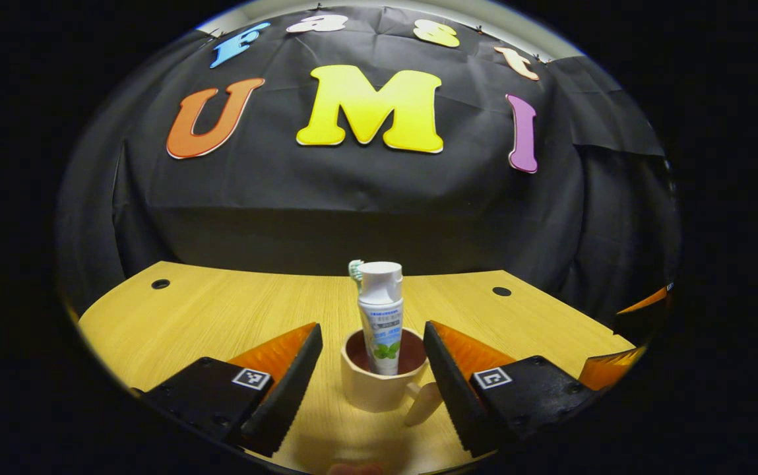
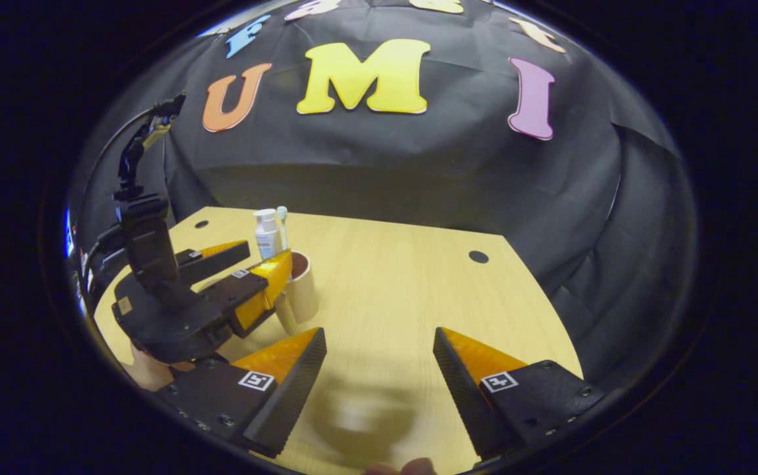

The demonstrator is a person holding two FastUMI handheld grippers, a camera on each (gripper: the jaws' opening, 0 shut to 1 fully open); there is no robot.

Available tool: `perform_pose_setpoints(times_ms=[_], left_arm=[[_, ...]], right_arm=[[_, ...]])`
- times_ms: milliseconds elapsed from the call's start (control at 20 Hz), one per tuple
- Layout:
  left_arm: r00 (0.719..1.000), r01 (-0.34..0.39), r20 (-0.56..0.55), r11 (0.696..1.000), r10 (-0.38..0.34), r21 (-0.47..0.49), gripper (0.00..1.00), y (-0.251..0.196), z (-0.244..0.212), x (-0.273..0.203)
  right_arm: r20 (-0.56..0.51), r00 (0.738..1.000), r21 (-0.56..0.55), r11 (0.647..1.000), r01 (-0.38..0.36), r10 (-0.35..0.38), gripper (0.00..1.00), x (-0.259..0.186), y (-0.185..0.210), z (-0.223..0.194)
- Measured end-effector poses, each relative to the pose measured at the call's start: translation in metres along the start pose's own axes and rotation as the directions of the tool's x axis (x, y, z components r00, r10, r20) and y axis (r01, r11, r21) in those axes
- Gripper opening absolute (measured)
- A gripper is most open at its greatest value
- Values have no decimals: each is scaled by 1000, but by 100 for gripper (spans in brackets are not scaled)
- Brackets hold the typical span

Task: Put the toothbrush and toothpaste on the desktop into the cup, then pick up the cup and place it on the coaster on the desktop.

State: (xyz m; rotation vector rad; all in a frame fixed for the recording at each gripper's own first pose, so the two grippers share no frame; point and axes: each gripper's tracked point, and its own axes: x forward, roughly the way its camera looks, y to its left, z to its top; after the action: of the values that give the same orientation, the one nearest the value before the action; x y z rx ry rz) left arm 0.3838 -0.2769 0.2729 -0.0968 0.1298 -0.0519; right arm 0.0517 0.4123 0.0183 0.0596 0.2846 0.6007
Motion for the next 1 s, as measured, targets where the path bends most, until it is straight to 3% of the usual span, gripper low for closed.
perform_pose_setpoints(times_ms=[50, 700, 1000], left_arm=[[1000, -12, -4, 1000, 12, -17, 100, 4, 3, -5], [985, -168, 33, 985, 169, -32, 99, 101, 78, -105], [971, -229, 53, 969, 234, -89, 100, 144, 112, -145]], right_arm=[[2, 1000, 0, 1000, -5, 5, 96, 0, 2, 2], [-6, 997, -76, 994, -74, 74, 96, 0, 60, 64], [-170, 979, -102, 986, -131, 113, 96, 22, 93, 79]])
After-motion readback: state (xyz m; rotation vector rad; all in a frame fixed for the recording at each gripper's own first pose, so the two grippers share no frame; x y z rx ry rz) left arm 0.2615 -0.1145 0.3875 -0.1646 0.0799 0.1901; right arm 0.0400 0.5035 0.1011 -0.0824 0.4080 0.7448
